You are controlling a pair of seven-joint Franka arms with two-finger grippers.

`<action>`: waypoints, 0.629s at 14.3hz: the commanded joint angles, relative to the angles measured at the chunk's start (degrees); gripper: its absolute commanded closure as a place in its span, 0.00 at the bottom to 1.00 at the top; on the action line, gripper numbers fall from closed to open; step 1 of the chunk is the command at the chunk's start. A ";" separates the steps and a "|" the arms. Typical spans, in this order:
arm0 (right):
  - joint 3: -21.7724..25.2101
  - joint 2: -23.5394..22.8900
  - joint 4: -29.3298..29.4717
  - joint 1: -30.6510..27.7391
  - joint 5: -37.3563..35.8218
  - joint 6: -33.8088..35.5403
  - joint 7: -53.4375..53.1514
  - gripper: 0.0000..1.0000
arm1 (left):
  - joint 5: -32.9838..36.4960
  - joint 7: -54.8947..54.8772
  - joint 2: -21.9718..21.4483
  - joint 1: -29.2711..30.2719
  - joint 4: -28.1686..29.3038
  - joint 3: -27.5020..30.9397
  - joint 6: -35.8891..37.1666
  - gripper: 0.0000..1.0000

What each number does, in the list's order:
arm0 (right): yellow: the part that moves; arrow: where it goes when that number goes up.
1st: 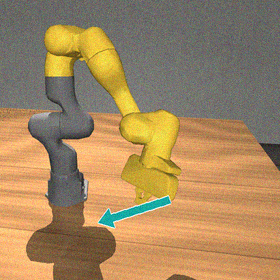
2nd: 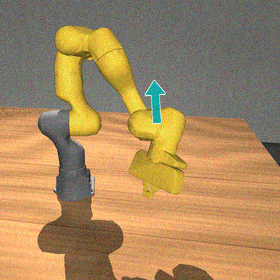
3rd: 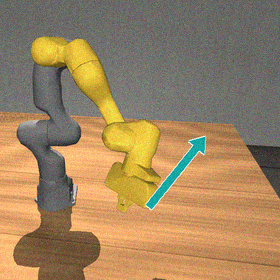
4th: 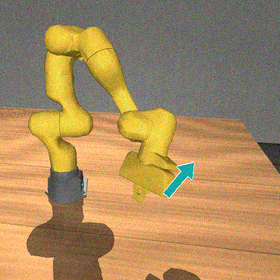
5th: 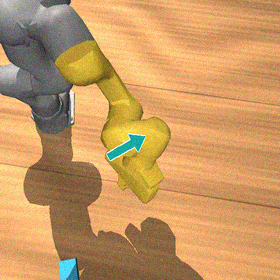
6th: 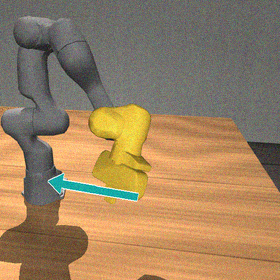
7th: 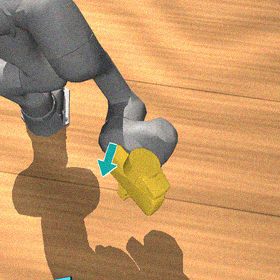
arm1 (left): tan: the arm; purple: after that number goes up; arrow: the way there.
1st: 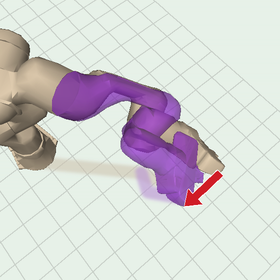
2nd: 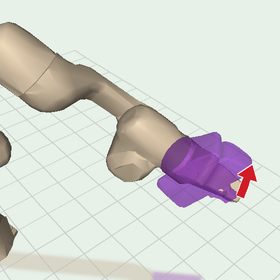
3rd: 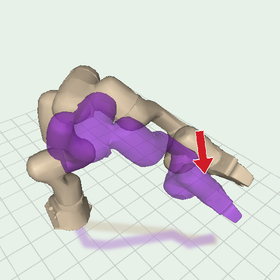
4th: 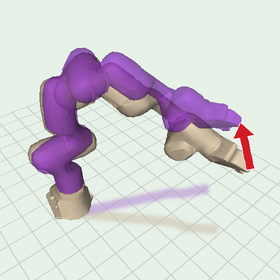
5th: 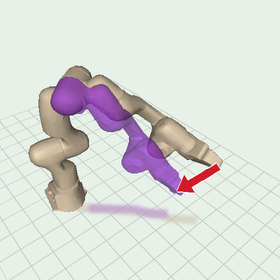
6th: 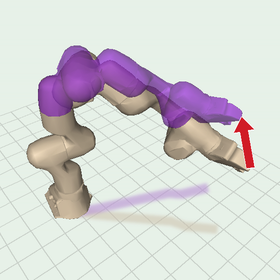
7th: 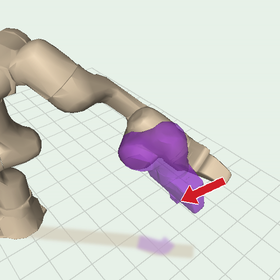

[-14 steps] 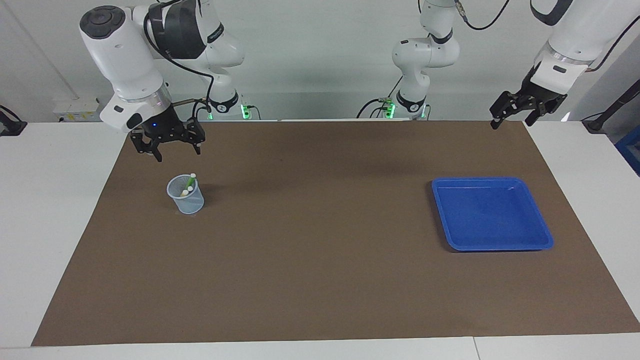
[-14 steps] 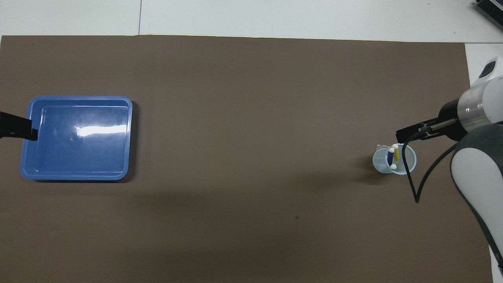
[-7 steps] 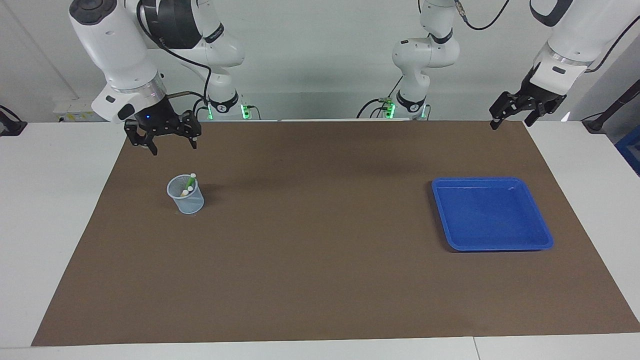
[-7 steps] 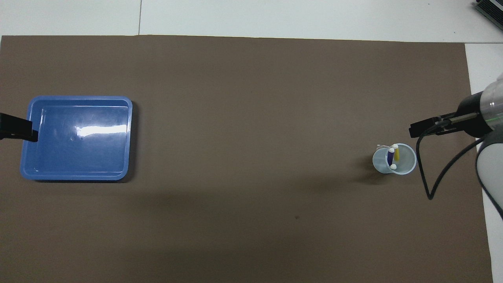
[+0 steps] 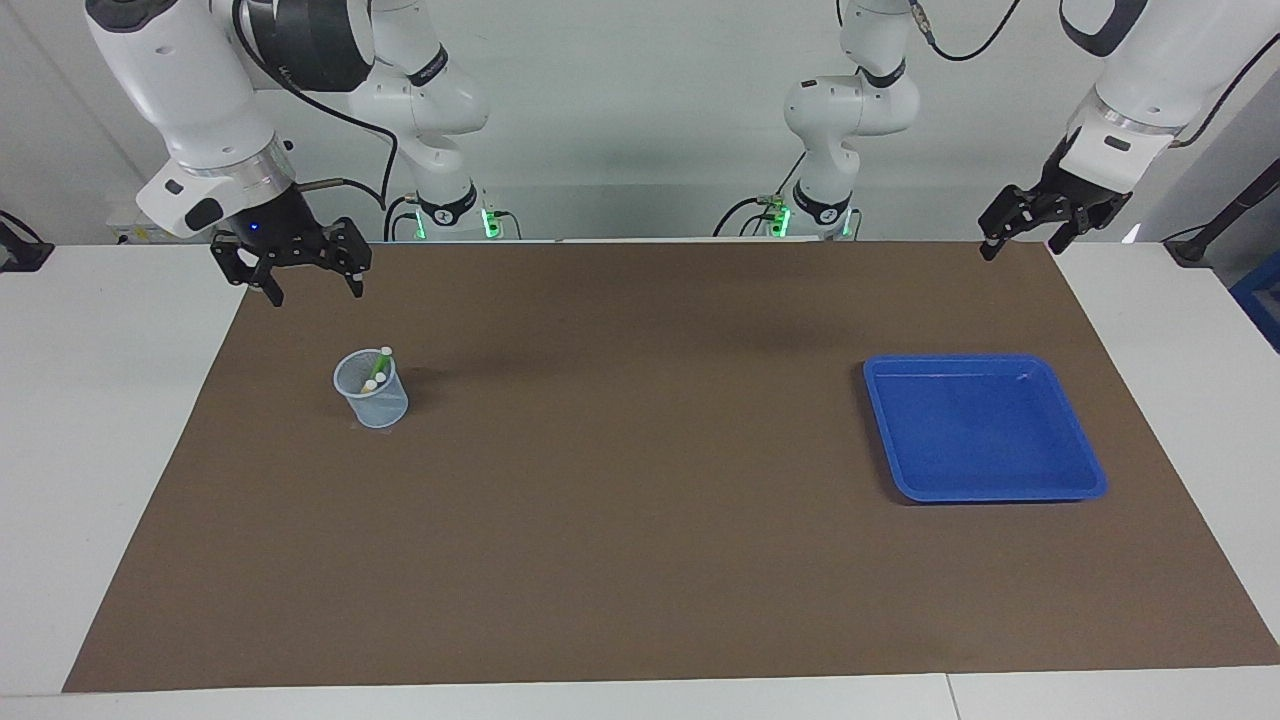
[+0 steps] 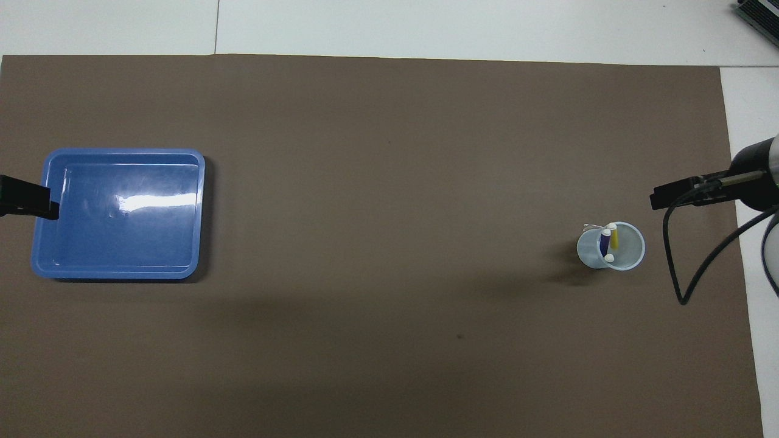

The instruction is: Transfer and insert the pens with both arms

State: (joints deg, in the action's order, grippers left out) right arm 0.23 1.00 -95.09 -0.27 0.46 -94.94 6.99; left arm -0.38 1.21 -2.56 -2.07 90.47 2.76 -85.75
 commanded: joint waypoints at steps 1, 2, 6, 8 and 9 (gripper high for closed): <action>-0.23 0.22 -0.09 -0.52 1.30 1.16 -0.75 0.00 | 1.17 -0.60 -1.49 -1.62 1.64 1.37 -1.09 0.00; -0.23 0.14 0.07 -0.60 1.30 0.98 -0.66 0.00 | 1.17 -0.60 -1.49 -1.62 1.64 1.37 -1.09 0.00; -0.14 0.14 0.69 -0.60 1.30 1.15 -0.75 0.00 | 1.17 -0.60 -1.49 -1.53 1.55 1.28 -1.09 0.00; -0.05 0.23 0.78 -0.69 1.39 1.51 -0.75 0.00 | 1.17 -0.51 -1.49 -1.44 1.55 1.28 -1.18 0.00; 0.30 0.23 0.78 -0.69 1.39 1.51 -0.75 0.00 | 1.17 -0.51 -1.49 -1.44 1.55 1.19 -1.09 0.00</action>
State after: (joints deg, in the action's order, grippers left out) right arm 0.36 1.04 -94.93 -0.29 0.46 -94.70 6.98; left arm -0.38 1.20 -2.60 -2.08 90.47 2.85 -85.79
